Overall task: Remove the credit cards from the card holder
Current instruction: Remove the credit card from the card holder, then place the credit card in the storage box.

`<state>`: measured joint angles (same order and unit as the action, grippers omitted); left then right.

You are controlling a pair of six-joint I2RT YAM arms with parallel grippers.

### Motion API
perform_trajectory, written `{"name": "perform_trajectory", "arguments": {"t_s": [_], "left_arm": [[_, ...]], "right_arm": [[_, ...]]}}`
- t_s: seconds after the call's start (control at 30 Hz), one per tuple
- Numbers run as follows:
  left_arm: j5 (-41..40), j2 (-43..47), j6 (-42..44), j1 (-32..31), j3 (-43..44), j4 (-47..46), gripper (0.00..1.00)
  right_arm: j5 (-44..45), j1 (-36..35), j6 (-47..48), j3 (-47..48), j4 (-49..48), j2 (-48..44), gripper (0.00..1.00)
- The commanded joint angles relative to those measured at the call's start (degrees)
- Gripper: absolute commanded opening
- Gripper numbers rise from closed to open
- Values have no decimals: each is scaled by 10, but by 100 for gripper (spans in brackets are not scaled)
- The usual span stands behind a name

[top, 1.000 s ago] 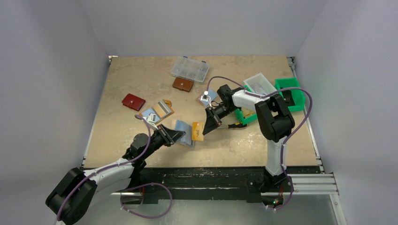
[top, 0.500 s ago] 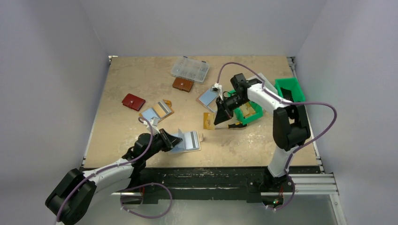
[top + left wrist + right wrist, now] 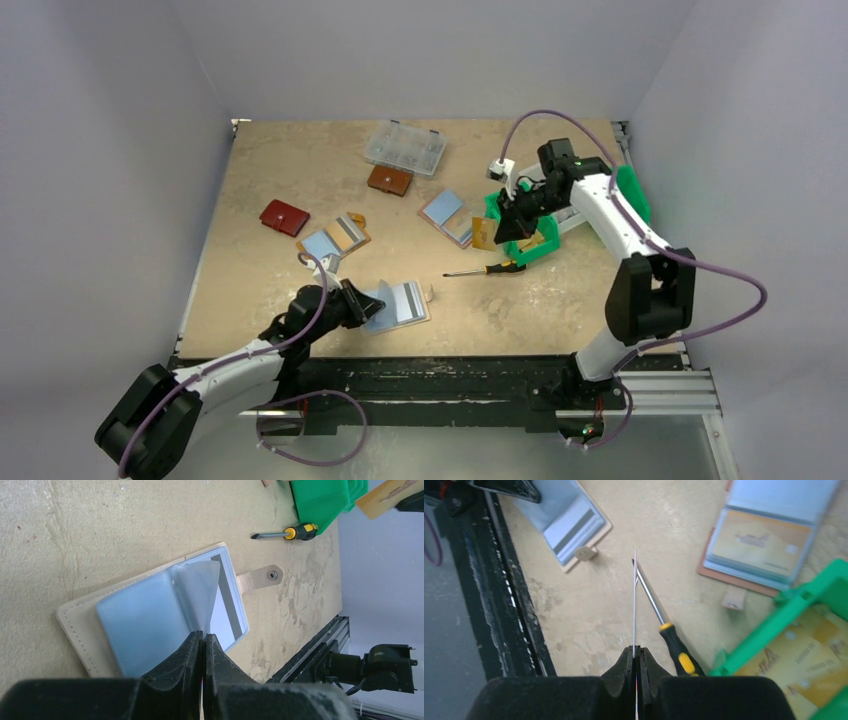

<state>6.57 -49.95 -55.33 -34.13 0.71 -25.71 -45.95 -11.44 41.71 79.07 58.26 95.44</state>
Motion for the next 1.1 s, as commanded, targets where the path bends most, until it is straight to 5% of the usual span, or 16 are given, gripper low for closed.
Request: {"name": "perform_trajectory", "arguments": {"t_s": [0.0,0.47,1.07], "left_arm": [[5,4,28,2,-37,13,0],[15,21,33,2,-43,18,0],[20,26,31,2,-43,19,0]], "right_arm": [[75,18,37,25,20,-52,1],[256,96,115,147,104,21,2],[246,94,122,229,160,181,5]]}}
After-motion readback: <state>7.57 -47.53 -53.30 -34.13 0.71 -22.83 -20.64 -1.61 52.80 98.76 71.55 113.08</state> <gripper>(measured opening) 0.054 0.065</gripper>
